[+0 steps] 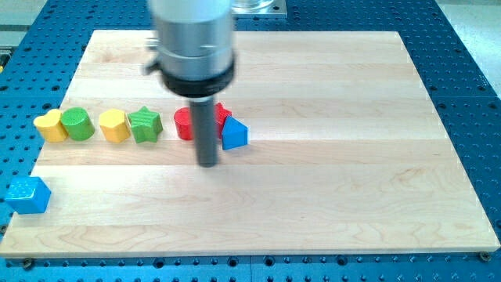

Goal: Move the triangle to the right of the red star

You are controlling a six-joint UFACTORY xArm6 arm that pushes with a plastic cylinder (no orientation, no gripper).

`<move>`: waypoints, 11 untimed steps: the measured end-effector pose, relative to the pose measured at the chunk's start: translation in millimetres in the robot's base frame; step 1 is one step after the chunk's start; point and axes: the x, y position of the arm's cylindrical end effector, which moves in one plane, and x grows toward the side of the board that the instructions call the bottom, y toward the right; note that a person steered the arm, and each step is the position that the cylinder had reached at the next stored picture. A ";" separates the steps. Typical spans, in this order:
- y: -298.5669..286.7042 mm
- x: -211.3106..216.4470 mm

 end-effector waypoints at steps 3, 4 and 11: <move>41.8 -1.0; -20.1 -18.7; -44.2 86.7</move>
